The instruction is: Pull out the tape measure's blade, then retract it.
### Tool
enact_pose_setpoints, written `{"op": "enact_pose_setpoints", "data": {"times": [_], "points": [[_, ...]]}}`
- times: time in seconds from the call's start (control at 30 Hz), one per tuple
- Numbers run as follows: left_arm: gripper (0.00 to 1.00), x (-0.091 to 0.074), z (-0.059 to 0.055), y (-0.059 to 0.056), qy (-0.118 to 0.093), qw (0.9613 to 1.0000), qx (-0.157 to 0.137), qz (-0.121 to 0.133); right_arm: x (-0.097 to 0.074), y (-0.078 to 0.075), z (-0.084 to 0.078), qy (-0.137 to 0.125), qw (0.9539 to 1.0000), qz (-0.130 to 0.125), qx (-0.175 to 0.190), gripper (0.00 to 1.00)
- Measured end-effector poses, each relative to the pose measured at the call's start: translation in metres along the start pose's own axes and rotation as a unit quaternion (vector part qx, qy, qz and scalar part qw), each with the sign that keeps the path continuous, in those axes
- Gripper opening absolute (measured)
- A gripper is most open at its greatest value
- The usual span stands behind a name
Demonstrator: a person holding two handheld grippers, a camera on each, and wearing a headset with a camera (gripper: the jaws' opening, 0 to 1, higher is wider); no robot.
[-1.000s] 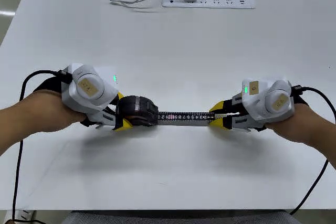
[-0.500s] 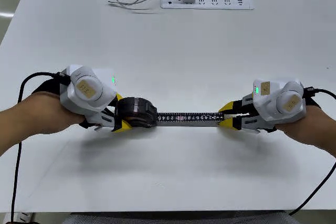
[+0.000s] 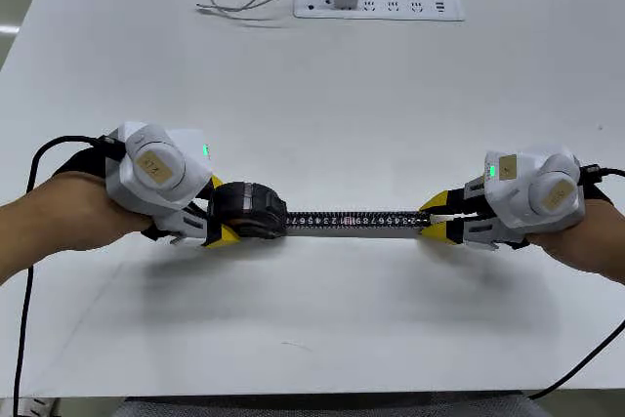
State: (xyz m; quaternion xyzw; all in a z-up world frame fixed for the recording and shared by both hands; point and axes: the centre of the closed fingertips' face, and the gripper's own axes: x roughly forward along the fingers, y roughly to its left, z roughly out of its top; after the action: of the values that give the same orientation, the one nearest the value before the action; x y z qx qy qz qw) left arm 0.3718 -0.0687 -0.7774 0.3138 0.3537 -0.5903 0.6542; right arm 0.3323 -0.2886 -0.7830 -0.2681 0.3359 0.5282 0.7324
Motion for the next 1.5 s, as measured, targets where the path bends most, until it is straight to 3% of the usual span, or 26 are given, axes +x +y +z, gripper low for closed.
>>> {"op": "enact_pose_setpoints", "data": {"times": [1.5], "points": [[0.28, 0.000, 0.001, 0.000, -0.002, 1.0000, 0.003, 0.000, -0.032, -0.009, -0.045, 0.046, 0.9988, -0.011, 0.009, 0.08]]}}
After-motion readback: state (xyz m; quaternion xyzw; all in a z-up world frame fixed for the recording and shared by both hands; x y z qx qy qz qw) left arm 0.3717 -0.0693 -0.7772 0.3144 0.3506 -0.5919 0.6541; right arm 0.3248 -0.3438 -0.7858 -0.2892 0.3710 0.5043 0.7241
